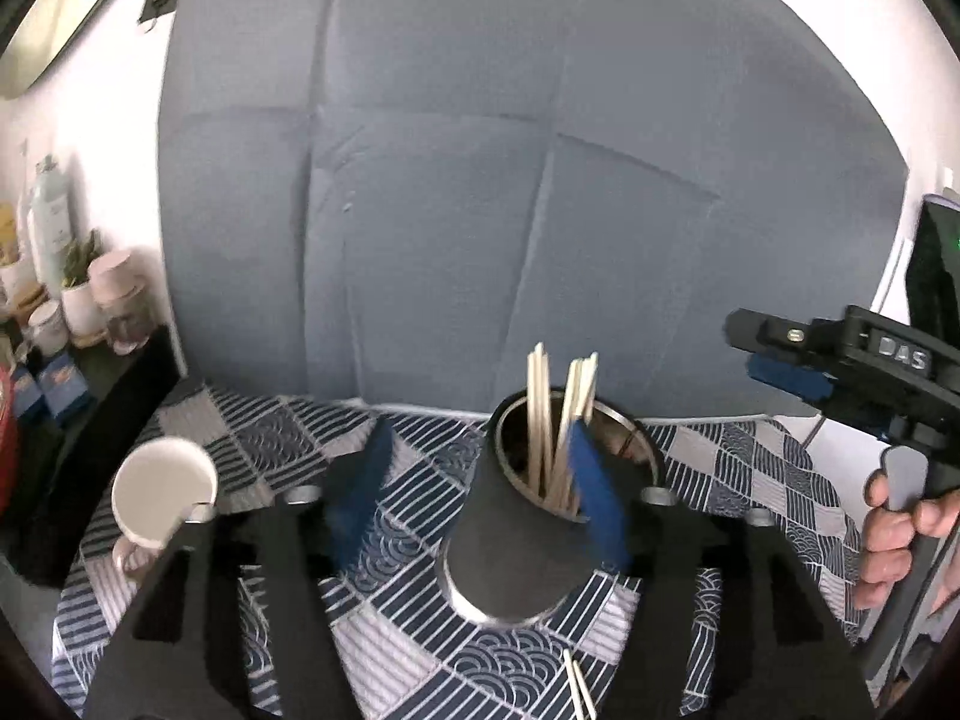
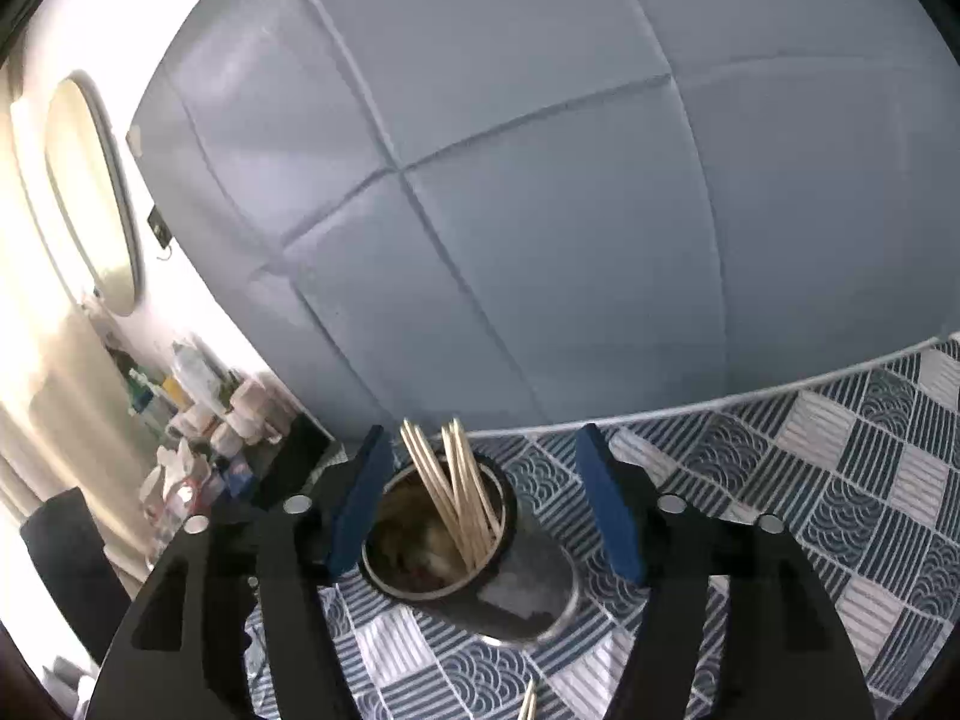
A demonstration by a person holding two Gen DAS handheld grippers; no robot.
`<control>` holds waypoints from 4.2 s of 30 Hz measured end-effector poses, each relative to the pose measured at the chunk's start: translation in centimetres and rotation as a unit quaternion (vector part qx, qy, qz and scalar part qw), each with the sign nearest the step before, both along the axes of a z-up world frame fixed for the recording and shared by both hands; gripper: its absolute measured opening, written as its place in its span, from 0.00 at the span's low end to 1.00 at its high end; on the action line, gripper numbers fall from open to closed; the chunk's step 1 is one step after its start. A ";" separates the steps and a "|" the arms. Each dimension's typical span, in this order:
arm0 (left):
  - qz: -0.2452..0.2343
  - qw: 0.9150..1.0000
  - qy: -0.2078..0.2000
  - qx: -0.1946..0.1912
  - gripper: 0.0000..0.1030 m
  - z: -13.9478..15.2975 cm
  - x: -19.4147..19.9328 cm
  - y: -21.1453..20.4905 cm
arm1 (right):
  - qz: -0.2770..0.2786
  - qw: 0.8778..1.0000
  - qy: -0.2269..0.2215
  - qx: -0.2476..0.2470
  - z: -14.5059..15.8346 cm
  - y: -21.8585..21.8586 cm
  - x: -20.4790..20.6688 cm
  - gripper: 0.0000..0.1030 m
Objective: Organize utensils
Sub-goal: 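Open the left tool over the holder while the right tool releases its chopstick into it, then move both tools down to the last chopsticks on the cloth, then close the left tool on a chopstick while the right tool grasps another, then carry the left tool's chopstick into the holder while the right tool carries its own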
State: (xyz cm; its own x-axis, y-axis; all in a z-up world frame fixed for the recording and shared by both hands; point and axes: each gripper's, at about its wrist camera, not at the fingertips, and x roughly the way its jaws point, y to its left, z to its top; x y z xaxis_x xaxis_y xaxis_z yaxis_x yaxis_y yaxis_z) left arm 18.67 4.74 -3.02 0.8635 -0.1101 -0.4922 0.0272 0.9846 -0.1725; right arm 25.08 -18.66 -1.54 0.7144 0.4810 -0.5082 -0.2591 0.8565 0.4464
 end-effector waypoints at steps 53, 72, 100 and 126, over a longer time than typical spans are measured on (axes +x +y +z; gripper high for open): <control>-0.102 0.946 0.278 0.132 0.96 -17.3 -5.4 -8.1 | 0.018 0.957 0.263 -0.120 -18.2 -1.6 -6.6 0.83; -0.071 0.943 0.302 0.122 0.67 -16.4 -6.9 -1.2 | 0.122 0.912 0.254 -0.299 -20.3 7.9 -8.8 0.80; -0.012 0.937 0.347 0.025 0.04 -15.4 -10.3 7.7 | -0.003 0.933 0.296 -0.207 -19.5 -9.8 -8.9 0.04; -0.002 0.990 0.130 0.046 0.05 5.7 4.2 5.6 | -0.035 0.993 0.058 -0.101 4.2 -5.4 3.4 0.04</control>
